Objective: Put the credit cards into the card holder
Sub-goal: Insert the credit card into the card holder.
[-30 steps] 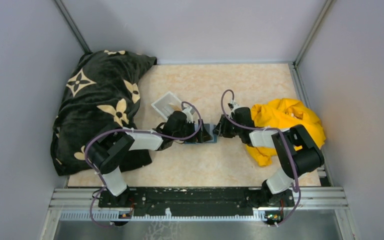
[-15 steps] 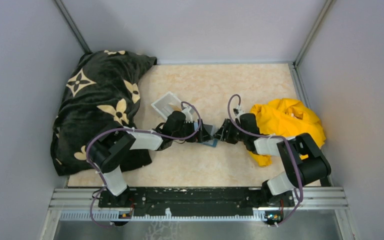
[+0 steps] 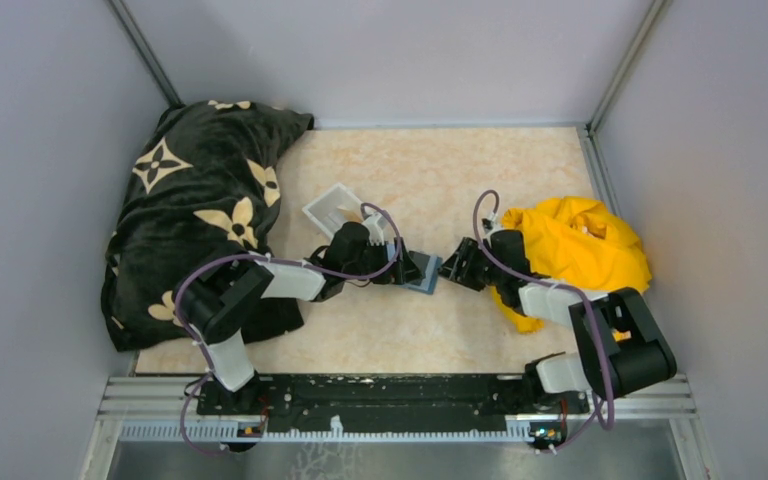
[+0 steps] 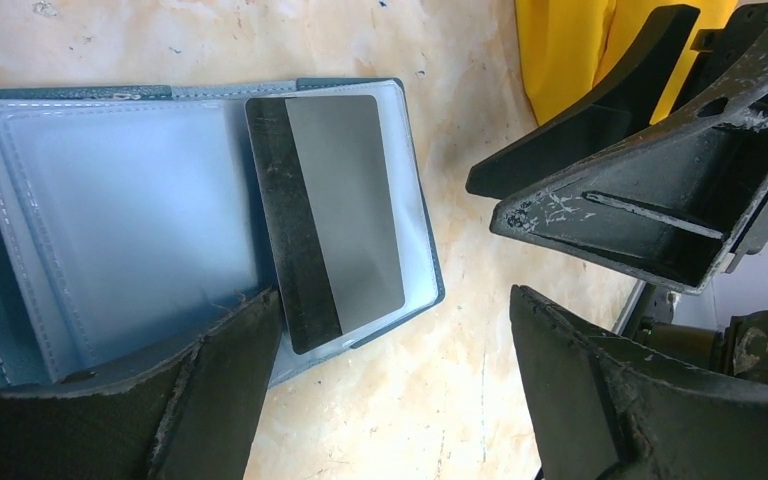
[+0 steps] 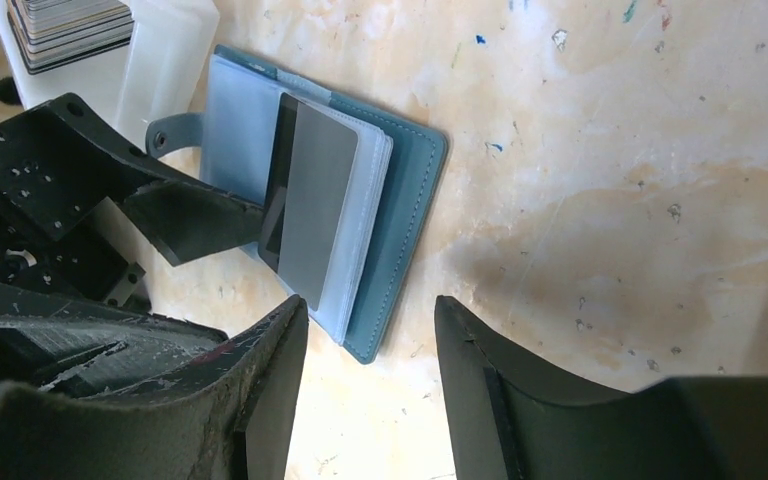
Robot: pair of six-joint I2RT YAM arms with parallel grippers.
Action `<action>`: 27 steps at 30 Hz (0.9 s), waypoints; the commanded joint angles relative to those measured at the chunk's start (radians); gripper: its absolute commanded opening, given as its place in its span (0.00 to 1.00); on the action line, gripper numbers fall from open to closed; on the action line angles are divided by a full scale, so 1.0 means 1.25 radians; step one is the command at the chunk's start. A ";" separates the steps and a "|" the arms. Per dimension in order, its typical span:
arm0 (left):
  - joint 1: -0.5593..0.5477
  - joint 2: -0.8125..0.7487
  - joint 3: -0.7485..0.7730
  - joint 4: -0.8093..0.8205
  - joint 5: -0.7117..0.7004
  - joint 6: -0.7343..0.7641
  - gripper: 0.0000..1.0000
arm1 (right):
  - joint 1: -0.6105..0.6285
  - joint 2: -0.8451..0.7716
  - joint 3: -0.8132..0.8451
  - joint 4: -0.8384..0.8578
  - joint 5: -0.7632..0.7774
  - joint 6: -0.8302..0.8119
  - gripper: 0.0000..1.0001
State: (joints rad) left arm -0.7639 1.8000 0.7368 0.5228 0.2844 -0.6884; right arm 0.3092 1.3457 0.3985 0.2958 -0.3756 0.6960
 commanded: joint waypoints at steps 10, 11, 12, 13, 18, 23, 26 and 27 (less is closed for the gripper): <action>-0.012 0.092 -0.080 -0.173 0.034 -0.016 0.91 | -0.003 0.058 -0.054 0.130 0.001 0.078 0.50; -0.012 0.087 -0.085 -0.161 0.040 -0.018 0.91 | -0.003 0.062 -0.055 0.133 0.002 0.079 0.49; -0.012 0.084 -0.088 -0.151 0.046 -0.021 0.91 | -0.004 0.066 -0.054 0.137 0.002 0.079 0.48; -0.012 0.083 -0.088 -0.146 0.051 -0.023 0.91 | -0.004 0.071 -0.053 0.139 0.000 0.079 0.48; -0.012 0.085 -0.081 -0.132 0.081 -0.024 0.90 | -0.004 0.088 -0.043 0.145 0.001 0.080 0.45; -0.013 0.073 -0.086 -0.124 0.090 -0.026 0.89 | 0.003 0.110 -0.042 0.167 -0.001 0.087 0.40; -0.014 0.054 -0.089 -0.130 0.072 -0.023 0.89 | 0.005 0.120 -0.038 0.176 0.000 0.091 0.38; -0.013 0.044 -0.089 -0.137 0.060 -0.020 0.89 | 0.005 0.123 -0.036 0.176 0.000 0.091 0.37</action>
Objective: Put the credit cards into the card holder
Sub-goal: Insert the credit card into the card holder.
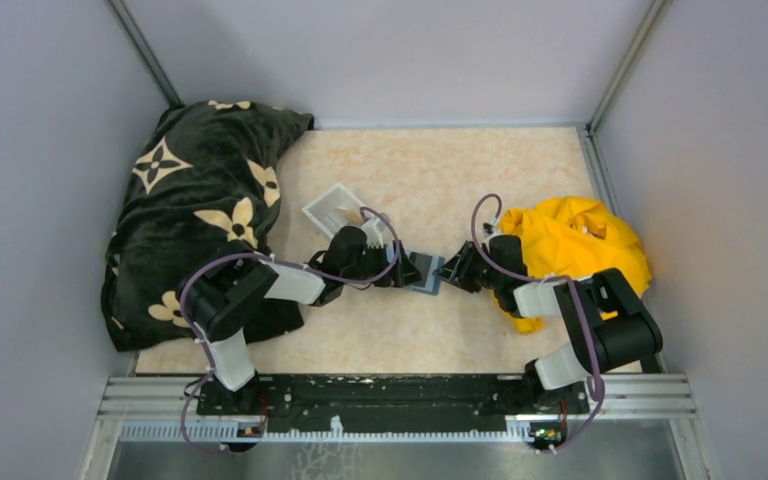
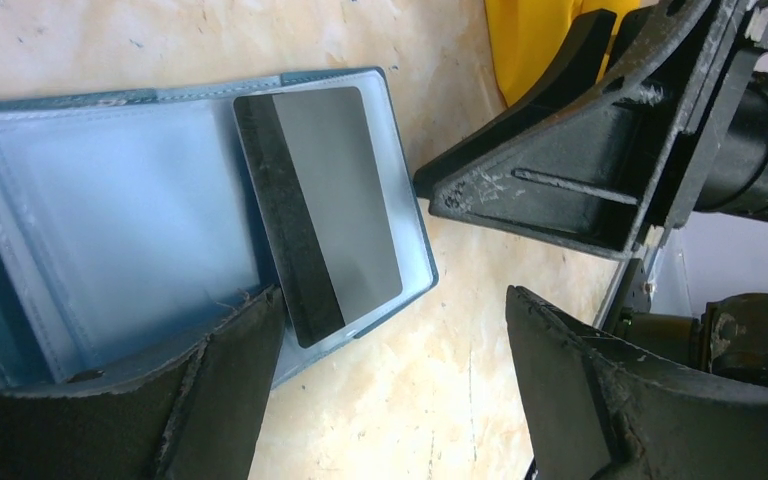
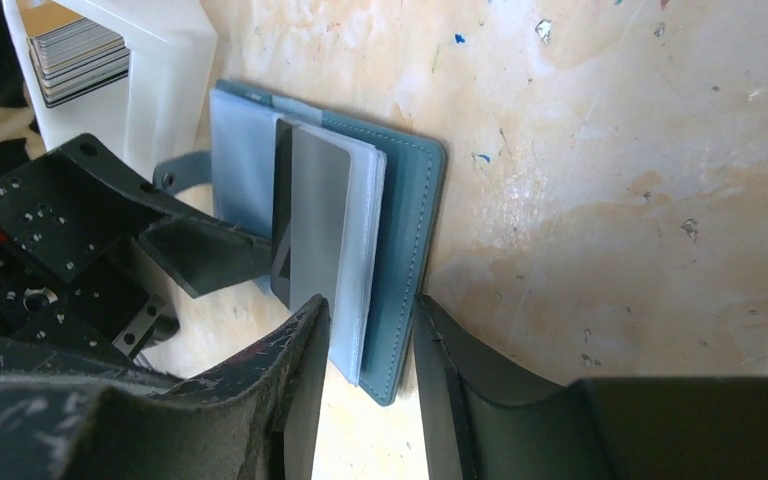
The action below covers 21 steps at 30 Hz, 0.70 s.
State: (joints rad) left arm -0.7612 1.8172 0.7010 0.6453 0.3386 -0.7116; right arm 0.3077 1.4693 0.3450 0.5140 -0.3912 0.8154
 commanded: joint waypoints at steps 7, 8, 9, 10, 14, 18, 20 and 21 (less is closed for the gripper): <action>-0.016 0.015 -0.042 -0.240 0.014 0.018 0.88 | 0.006 0.030 0.019 -0.006 0.011 -0.011 0.36; -0.015 0.021 -0.035 -0.242 0.019 0.020 0.88 | 0.006 0.031 0.020 -0.009 0.010 -0.013 0.36; -0.015 0.026 -0.030 -0.247 0.023 0.023 0.88 | 0.006 0.032 0.022 -0.011 0.012 -0.015 0.36; -0.016 0.030 -0.023 -0.254 0.023 0.027 0.88 | 0.007 0.033 0.024 -0.013 0.012 -0.016 0.36; -0.023 0.035 0.001 -0.289 0.016 0.045 0.87 | 0.015 0.041 0.036 -0.022 0.013 -0.024 0.36; -0.029 0.048 0.033 -0.310 0.017 0.060 0.87 | 0.031 0.056 0.049 -0.022 0.013 -0.026 0.35; -0.032 0.056 0.048 -0.323 0.017 0.065 0.87 | 0.039 0.062 0.054 -0.025 0.016 -0.028 0.35; -0.034 0.061 0.055 -0.327 0.015 0.067 0.87 | 0.041 0.065 0.057 -0.026 0.017 -0.028 0.35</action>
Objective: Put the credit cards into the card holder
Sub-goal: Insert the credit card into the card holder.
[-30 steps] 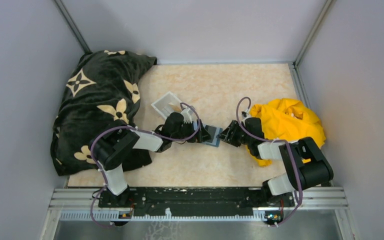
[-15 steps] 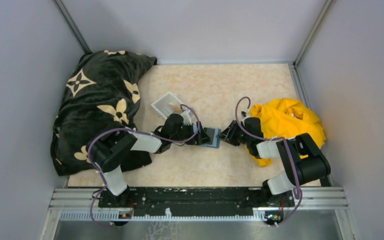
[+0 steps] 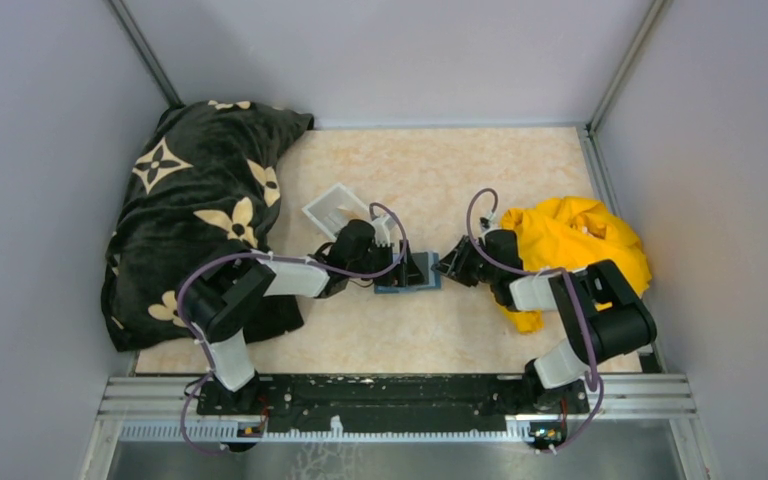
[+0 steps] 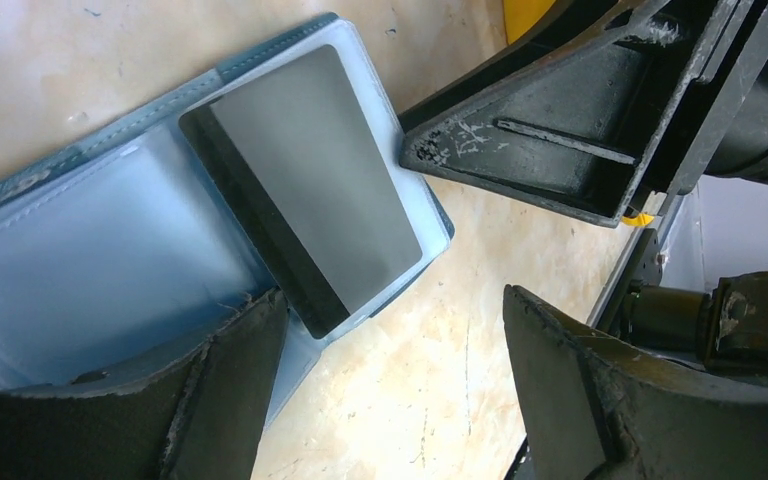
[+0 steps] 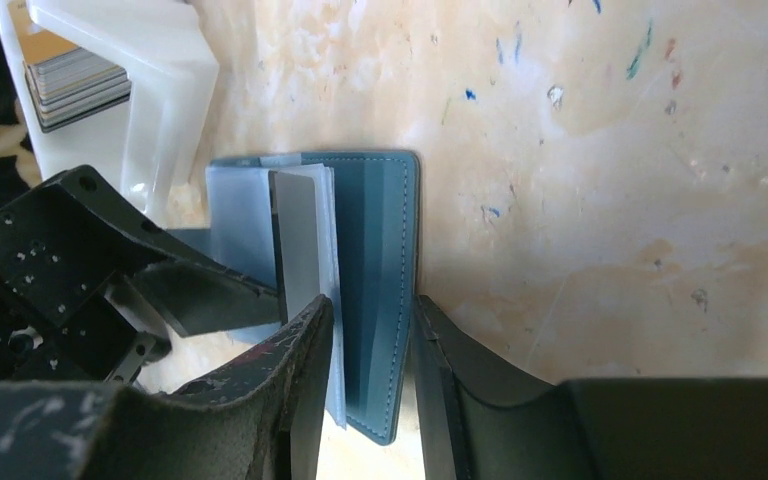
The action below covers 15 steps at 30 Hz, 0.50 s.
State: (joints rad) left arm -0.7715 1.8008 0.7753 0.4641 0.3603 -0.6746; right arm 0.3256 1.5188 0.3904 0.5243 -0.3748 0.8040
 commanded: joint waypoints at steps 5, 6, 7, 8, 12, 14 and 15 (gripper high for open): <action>-0.031 0.080 0.014 -0.198 -0.010 0.037 0.87 | 0.035 0.030 0.023 -0.039 0.010 -0.025 0.35; -0.031 0.077 0.014 -0.200 -0.012 0.035 0.87 | 0.035 0.031 0.023 -0.040 0.012 -0.026 0.35; -0.031 0.073 0.013 -0.201 -0.015 0.033 0.87 | 0.036 0.031 0.022 -0.041 0.013 -0.028 0.35; -0.030 0.067 0.013 -0.202 -0.018 0.031 0.87 | 0.037 0.031 0.020 -0.042 0.013 -0.029 0.35; -0.031 0.049 0.021 -0.213 -0.034 0.023 0.87 | 0.040 0.030 0.013 -0.042 0.016 -0.033 0.35; -0.032 0.046 0.030 -0.220 -0.034 0.018 0.87 | 0.041 0.026 0.009 -0.042 0.018 -0.034 0.35; -0.032 0.049 0.036 -0.221 -0.032 0.016 0.87 | 0.043 0.024 0.009 -0.044 0.019 -0.034 0.35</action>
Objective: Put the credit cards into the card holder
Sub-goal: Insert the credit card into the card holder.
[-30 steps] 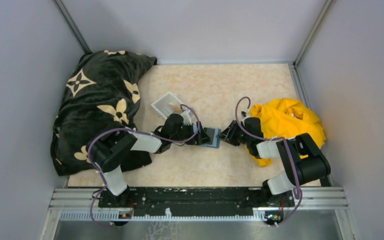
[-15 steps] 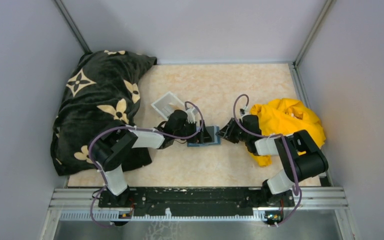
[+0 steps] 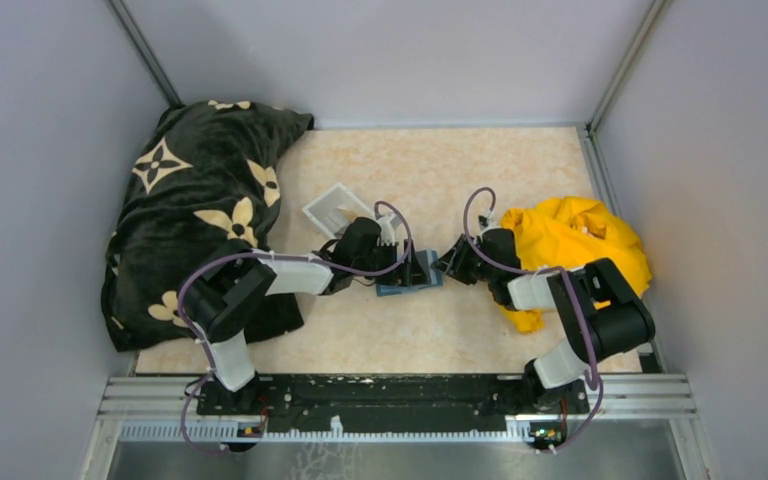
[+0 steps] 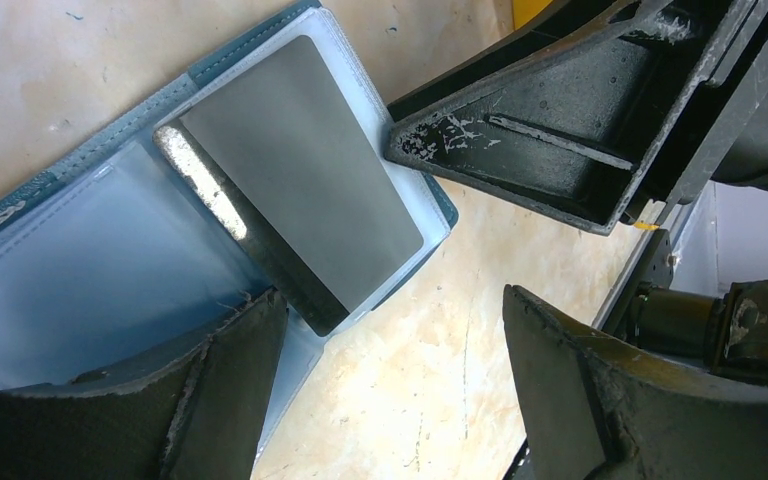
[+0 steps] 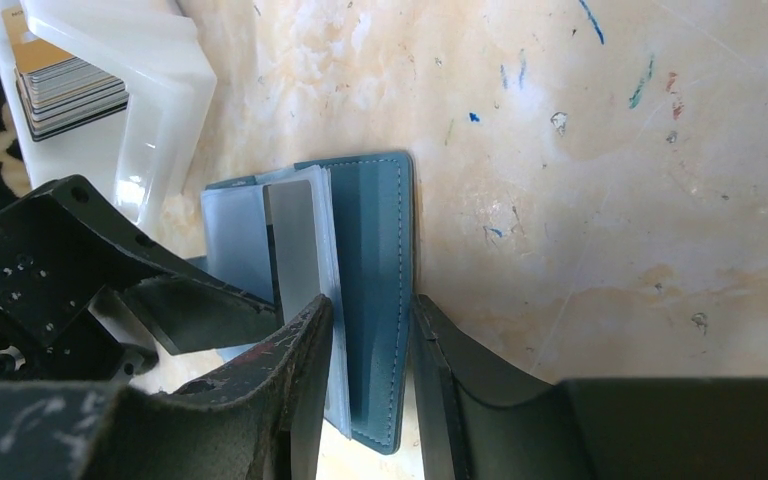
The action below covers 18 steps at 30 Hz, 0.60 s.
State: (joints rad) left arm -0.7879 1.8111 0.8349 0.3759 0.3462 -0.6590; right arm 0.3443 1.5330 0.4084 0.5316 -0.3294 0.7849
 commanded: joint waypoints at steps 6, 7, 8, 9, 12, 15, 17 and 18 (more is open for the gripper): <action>-0.032 0.068 0.037 -0.176 -0.020 -0.001 0.87 | 0.046 -0.002 0.000 -0.070 -0.004 -0.027 0.35; -0.035 0.072 0.043 -0.180 -0.022 -0.003 0.86 | 0.049 -0.005 0.000 -0.074 -0.001 -0.030 0.35; -0.037 0.074 0.048 -0.184 -0.023 -0.005 0.86 | 0.051 -0.007 0.001 -0.076 0.001 -0.031 0.35; -0.038 0.075 0.054 -0.189 -0.025 -0.006 0.86 | 0.053 -0.010 0.001 -0.077 0.002 -0.032 0.35; -0.042 0.080 0.063 -0.195 -0.030 -0.014 0.86 | 0.060 -0.017 0.001 -0.085 0.009 -0.035 0.36; -0.045 0.079 0.067 -0.199 -0.036 -0.031 0.87 | 0.063 -0.023 -0.002 -0.087 0.012 -0.036 0.38; -0.049 0.079 0.072 -0.205 -0.043 -0.041 0.87 | 0.063 -0.030 -0.004 -0.091 0.014 -0.039 0.39; -0.051 0.079 0.075 -0.213 -0.049 -0.043 0.87 | 0.063 -0.036 -0.004 -0.096 0.018 -0.042 0.40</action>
State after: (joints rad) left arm -0.8116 1.8328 0.9375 0.2279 0.3119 -0.6868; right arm 0.3843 1.5063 0.4084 0.5102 -0.2623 0.7547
